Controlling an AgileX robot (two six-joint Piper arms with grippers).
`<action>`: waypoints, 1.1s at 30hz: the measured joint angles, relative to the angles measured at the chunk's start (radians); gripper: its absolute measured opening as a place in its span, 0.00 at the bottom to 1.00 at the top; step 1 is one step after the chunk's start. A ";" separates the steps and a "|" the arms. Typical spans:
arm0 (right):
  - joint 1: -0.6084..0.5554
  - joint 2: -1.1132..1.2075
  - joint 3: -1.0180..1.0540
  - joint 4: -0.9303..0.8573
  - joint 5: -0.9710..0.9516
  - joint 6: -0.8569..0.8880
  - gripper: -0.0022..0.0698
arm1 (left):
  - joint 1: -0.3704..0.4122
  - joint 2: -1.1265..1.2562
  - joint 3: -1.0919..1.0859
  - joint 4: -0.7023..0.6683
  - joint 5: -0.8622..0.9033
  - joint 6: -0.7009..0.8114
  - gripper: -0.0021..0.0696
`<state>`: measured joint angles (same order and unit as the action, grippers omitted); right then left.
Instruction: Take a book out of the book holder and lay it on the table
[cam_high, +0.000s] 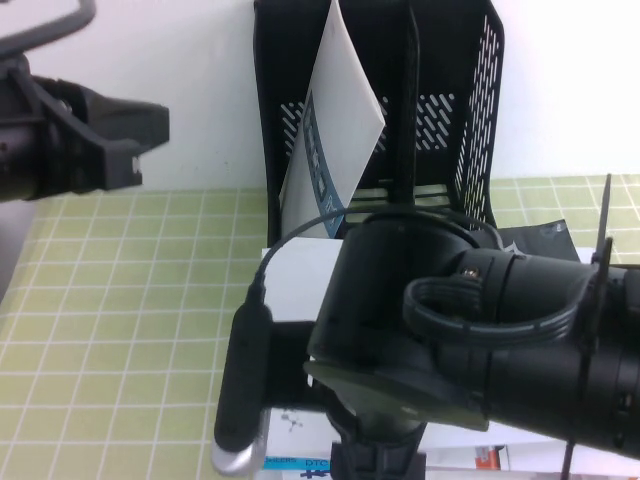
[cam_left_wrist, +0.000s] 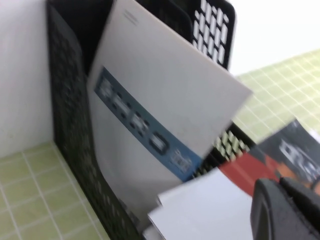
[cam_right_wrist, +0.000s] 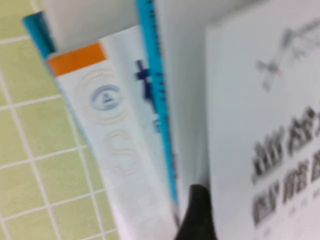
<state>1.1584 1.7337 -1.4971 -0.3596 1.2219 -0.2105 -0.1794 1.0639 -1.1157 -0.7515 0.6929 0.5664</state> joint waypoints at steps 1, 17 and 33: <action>0.000 -0.003 0.000 0.023 0.000 -0.032 0.78 | 0.000 0.000 0.000 0.000 0.023 0.006 0.03; 0.000 -0.354 0.000 0.054 -0.015 -0.165 0.36 | 0.000 -0.228 0.087 0.062 0.120 0.012 0.03; 0.000 -0.803 0.337 -0.096 -0.183 0.240 0.03 | 0.000 -0.794 0.707 0.087 -0.154 -0.132 0.03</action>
<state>1.1584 0.9310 -1.1604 -0.4555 1.0391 0.0292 -0.1794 0.2703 -0.4089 -0.6644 0.5392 0.4349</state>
